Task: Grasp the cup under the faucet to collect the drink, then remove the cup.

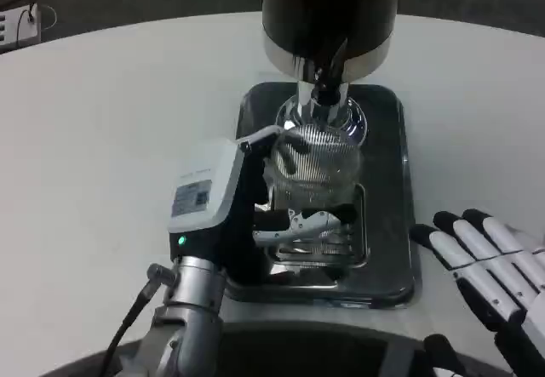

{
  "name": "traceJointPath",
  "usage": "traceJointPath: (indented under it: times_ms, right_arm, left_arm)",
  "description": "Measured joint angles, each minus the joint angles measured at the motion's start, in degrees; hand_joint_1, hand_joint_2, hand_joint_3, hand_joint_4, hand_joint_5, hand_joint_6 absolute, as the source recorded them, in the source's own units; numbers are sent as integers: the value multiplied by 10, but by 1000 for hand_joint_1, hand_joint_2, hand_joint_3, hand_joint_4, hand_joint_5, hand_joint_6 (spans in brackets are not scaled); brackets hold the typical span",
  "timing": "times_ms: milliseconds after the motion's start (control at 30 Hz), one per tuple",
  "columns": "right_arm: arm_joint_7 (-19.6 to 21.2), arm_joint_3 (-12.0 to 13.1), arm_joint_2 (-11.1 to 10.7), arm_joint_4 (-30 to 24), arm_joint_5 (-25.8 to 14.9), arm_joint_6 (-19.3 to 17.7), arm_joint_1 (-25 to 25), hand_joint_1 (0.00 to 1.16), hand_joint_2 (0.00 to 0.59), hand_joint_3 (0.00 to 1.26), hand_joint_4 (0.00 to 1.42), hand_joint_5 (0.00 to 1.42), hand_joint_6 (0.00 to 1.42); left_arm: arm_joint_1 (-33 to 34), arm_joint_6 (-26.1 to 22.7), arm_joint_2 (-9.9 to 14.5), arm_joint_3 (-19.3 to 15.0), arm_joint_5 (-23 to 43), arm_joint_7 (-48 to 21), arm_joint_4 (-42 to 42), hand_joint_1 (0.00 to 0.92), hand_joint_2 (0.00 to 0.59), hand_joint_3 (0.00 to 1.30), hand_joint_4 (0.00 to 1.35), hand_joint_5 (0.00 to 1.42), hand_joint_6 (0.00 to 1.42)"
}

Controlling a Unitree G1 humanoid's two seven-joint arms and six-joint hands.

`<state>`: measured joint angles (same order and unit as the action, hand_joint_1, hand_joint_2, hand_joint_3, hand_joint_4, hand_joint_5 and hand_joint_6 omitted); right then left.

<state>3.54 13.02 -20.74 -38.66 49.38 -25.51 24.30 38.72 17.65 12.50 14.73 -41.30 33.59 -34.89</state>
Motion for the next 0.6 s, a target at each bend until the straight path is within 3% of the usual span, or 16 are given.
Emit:
traceJointPath:
  times_ms: [133, 433, 600]
  right_arm:
    - [0, -4, 0, 1, 0, 4, -5, 283, 542, 97, 52, 44, 113]
    - [-1, -13, 1, 3, 0, 10, -14, 284, 540, 106, 54, 59, 122]
    - [-1, -15, 1, 4, 0, 15, -15, 284, 538, 107, 54, 60, 125]
  left_arm:
    - [0, 0, 8, 0, 6, -8, 0, 156, 29, 343, 340, 669, 757]
    - [-3, 11, 12, 1, 27, -19, 4, 64, 0, 229, 215, 539, 591]
    - [-6, 17, 12, 0, 31, -20, 14, 8, 0, 169, 142, 424, 411]
